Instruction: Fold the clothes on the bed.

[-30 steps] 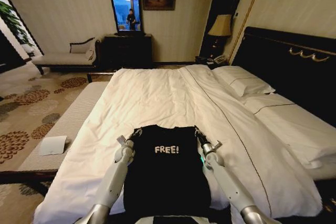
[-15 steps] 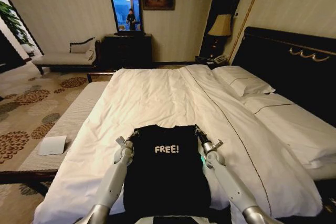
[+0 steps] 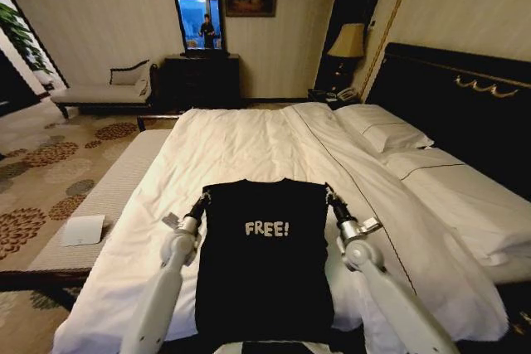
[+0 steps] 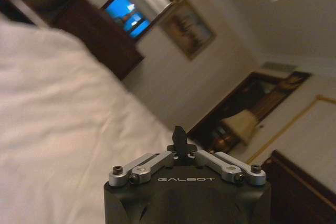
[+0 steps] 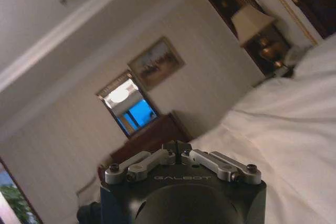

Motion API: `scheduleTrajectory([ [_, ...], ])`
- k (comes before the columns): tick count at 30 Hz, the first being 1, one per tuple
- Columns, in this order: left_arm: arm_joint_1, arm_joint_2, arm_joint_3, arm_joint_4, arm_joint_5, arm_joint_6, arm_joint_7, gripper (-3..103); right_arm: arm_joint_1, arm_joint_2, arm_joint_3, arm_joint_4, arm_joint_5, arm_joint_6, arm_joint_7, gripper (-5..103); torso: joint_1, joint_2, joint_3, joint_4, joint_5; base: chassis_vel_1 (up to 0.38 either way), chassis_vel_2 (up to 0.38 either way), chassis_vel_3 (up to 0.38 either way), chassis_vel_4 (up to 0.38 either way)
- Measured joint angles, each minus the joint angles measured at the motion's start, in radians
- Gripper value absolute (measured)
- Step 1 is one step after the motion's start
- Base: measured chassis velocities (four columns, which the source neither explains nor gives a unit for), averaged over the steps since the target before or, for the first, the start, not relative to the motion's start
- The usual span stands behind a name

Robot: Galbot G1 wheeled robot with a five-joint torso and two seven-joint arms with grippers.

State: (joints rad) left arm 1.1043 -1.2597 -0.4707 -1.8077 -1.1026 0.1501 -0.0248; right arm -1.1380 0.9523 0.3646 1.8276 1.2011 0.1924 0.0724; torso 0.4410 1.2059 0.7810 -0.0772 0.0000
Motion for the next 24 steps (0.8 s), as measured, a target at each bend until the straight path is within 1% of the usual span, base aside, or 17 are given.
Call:
scheduleTrajectory([
  [1,0.0,0.0,0.0,0.0,0.0,0.0,0.0,0,0.0,0.0,0.0,0.0,0.0,0.0,0.0,0,0.0,0.0,0.0,0.0,0.0,0.0,0.0,0.0,0.0],
  [3,-0.029,0.046,0.003,-0.035,-0.025,0.009,-0.024,0,0.061,-0.036,-0.03,0.028,0.038,-0.016,0.037,0,0.0,0.0,0.0,0.0003,-0.0001,0.0,0.0,0.0,0.0],
  [5,-0.082,0.077,0.016,-0.031,-0.039,0.018,-0.044,0,0.135,-0.061,-0.07,0.02,0.061,-0.031,0.057,0,0.0,0.0,0.0,0.0003,-0.0001,0.0,0.0,0.0,0.0],
  [6,-0.082,0.077,0.016,-0.031,-0.039,0.018,-0.044,0,0.135,-0.061,-0.07,0.02,0.061,-0.031,0.057,0,0.0,0.0,0.0,0.0003,-0.0001,0.0,0.0,0.0,0.0],
  [7,-0.106,0.085,0.022,-0.02,-0.044,0.021,-0.05,0,0.16,-0.068,-0.083,0.011,0.067,-0.035,0.059,0,0.0,0.0,0.0,0.0002,-0.0003,0.0,0.0,0.0,0.0],
  [10,-0.214,0.105,0.05,0.06,-0.055,0.027,-0.062,0,0.279,-0.082,-0.157,-0.073,0.098,-0.045,0.06,0,0.0,0.0,0.0,0.0001,-0.0001,0.0,0.0,0.0,0.0],
  [11,-0.214,0.105,0.05,0.06,-0.055,0.027,-0.062,0,0.279,-0.082,-0.157,-0.073,0.098,-0.045,0.06,0,0.0,0.0,0.0,0.0001,-0.0001,0.0,0.0,0.0,0.0],
  [12,-0.253,0.106,0.059,0.097,-0.057,0.028,-0.063,0,0.319,-0.084,-0.183,-0.107,0.105,-0.046,0.058,0,0.0,0.0,0.0,0.0001,-0.0002,0.0,0.0,0.0,0.0],
  [13,-0.309,0.106,0.072,0.151,-0.06,0.028,-0.065,0,0.395,-0.085,-0.233,-0.174,0.114,-0.046,0.053,0,0.0,0.0,0.0,0.0001,0.0,0.0,0.0,0.0,0.0],
  [15,-0.364,0.1,0.086,0.212,-0.063,0.028,-0.064,0,0.463,-0.08,-0.276,-0.238,0.12,-0.046,0.045,0,0.001,0.0,0.0,0.0002,-0.0002,0.0,0.0,0.0,0.0],
  [17,-0.382,0.098,0.091,0.232,-0.063,0.028,-0.063,0,0.486,-0.076,-0.291,-0.262,0.123,-0.046,0.038,0,0.001,0.0,0.0,0.0003,-0.0003,0.0,0.0,0.0,0.0],
  [20,-0.466,0.081,0.12,0.341,-0.058,0.028,-0.046,0,0.565,-0.054,-0.341,-0.362,0.125,-0.045,0.02,0,0.001,0.0,0.001,0.0003,-0.0001,0.0,0.0,0.0,0.0],
  [21,-0.485,0.077,0.129,0.369,-0.054,0.028,-0.039,0,0.577,-0.048,-0.349,-0.38,0.125,-0.045,0.017,0,0.001,0.0,0.001,0.0002,-0.0002,0.0,0.0,0.0,0.0],
  [23,-0.493,0.076,0.133,0.381,-0.053,0.028,-0.037,0,0.582,-0.045,-0.351,-0.388,0.125,-0.044,0.016,0,0.001,0.0,0.001,0.0001,-0.0001,0.0,0.0,0.0,0.0],
  [24,-0.511,0.075,0.148,0.412,-0.052,0.028,-0.03,0,0.587,-0.04,-0.356,-0.4,0.122,-0.043,0.014,0,0.001,0.0,0.0,0.0001,0.0,0.0,0.0,0.0,0.0],
])
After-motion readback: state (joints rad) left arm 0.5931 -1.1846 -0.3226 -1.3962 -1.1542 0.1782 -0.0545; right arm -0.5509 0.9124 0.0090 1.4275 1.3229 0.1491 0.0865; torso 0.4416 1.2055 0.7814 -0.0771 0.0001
